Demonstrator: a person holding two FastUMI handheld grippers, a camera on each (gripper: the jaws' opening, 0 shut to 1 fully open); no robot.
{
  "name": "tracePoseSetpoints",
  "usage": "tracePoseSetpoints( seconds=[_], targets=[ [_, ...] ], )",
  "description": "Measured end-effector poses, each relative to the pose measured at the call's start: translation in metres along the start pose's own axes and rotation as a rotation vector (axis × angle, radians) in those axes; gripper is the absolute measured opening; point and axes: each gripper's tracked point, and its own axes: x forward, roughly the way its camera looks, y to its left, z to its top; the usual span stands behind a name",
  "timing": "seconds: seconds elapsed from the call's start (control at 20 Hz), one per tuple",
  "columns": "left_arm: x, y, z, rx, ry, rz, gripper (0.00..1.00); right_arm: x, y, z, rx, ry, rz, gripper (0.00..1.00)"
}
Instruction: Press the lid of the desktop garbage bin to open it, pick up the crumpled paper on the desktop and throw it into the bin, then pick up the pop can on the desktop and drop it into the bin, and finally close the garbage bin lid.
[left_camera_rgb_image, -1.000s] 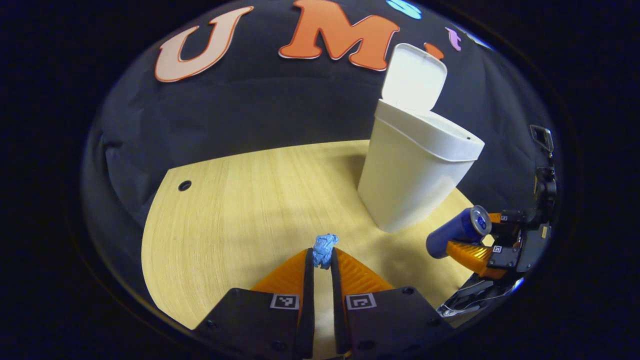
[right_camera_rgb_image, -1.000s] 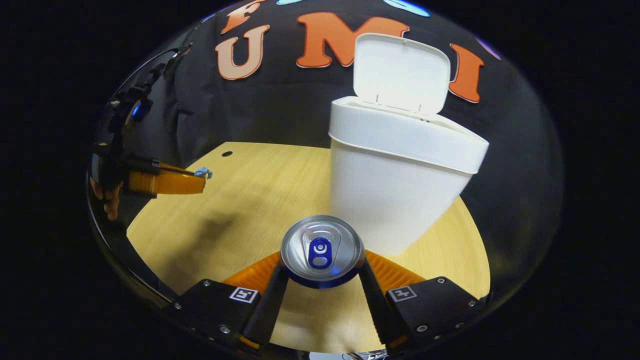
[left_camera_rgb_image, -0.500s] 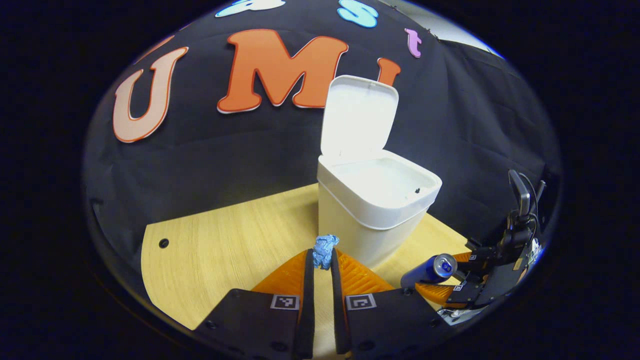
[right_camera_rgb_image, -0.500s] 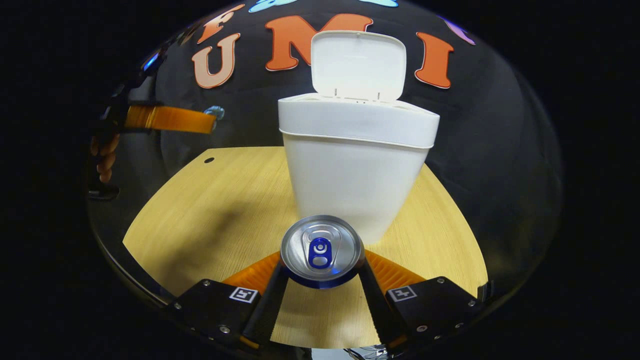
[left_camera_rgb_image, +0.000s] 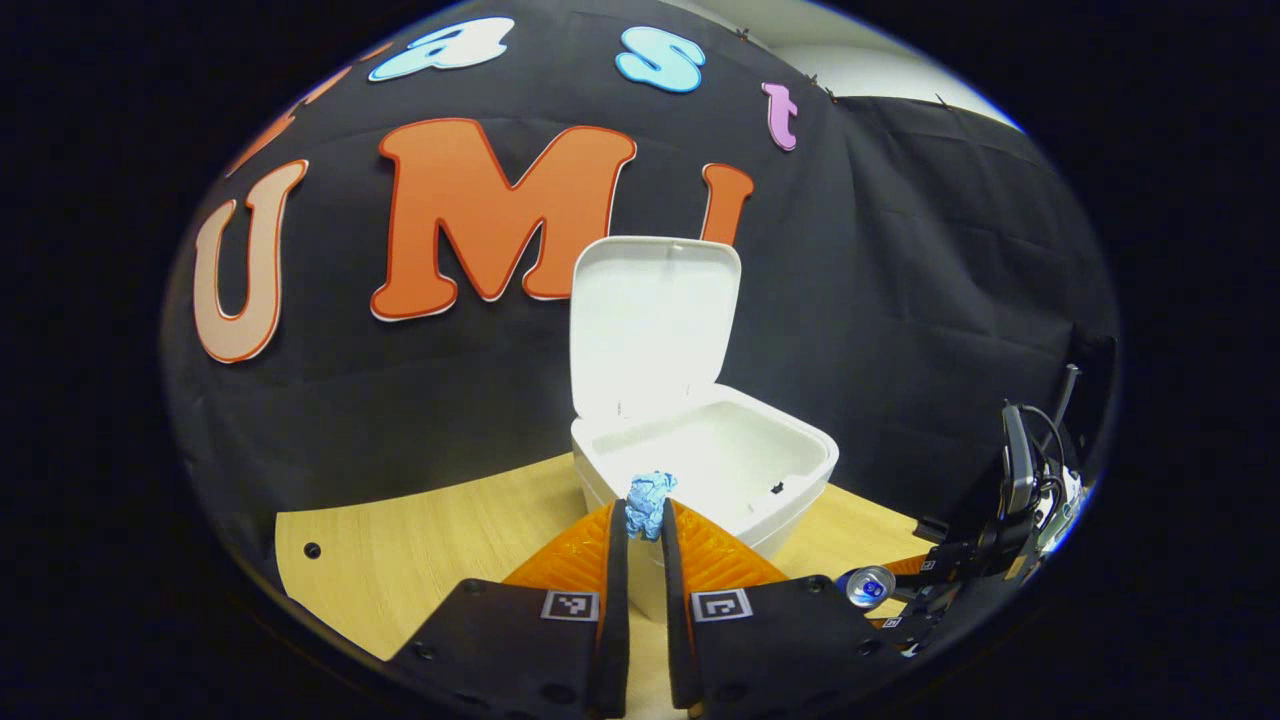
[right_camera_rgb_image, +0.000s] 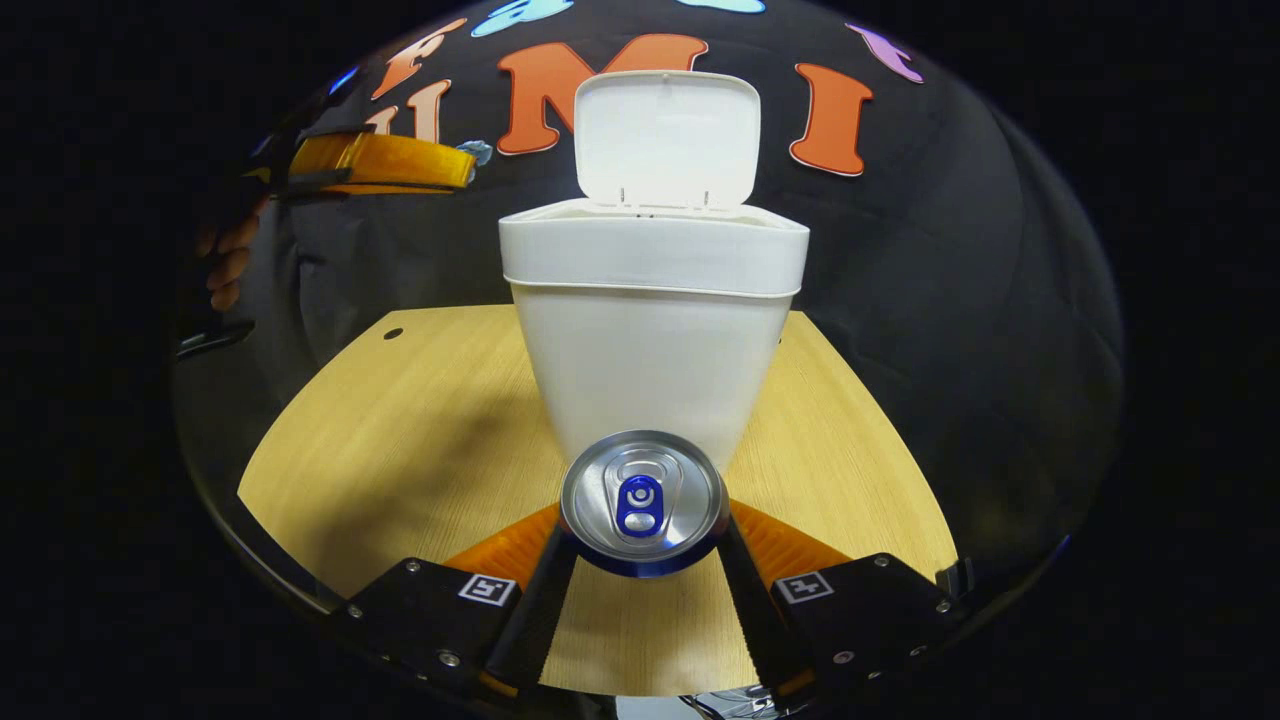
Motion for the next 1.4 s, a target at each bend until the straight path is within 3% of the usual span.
tracePoseSetpoints(
  seconds=[0.2,0.25,0.3,0.6,0.9,1.05,1.1,1.25,1.4],
  targets=[
    [0.019,-0.016,0.000,-0.019,0.002,-0.030,0.20,0.001,-0.009,0.002,0.015,0.001,-0.010,0.79],
    [0.022,-0.018,-0.001,-0.016,0.009,-0.033,0.23,0.000,-0.012,0.002,0.016,0.001,-0.015,0.75],
    [0.026,-0.020,-0.003,-0.007,0.011,-0.038,0.20,-0.001,-0.014,0.004,0.015,-0.003,-0.016,0.79],
    [0.048,-0.029,-0.022,0.006,0.053,-0.045,0.20,-0.006,-0.030,0.027,0.028,-0.037,-0.047,0.79],
    [0.045,-0.030,-0.026,0.024,0.059,-0.039,0.28,-0.017,-0.048,0.054,0.016,-0.081,-0.078,0.79],
    [0.036,-0.032,-0.028,0.051,0.046,-0.048,0.38,-0.026,-0.062,0.080,0.011,-0.125,-0.096,0.75],
    [0.036,-0.033,-0.025,0.051,0.042,-0.051,0.37,-0.028,-0.064,0.087,0.012,-0.136,-0.099,0.79],
    [0.034,-0.028,-0.027,0.047,0.041,-0.035,0.62,-0.039,-0.071,0.110,0.003,-0.179,-0.112,0.79],
    [0.022,-0.017,-0.031,0.022,0.036,-0.007,0.66,-0.047,-0.077,0.139,-0.031,-0.227,-0.121,0.79]
  ],
)
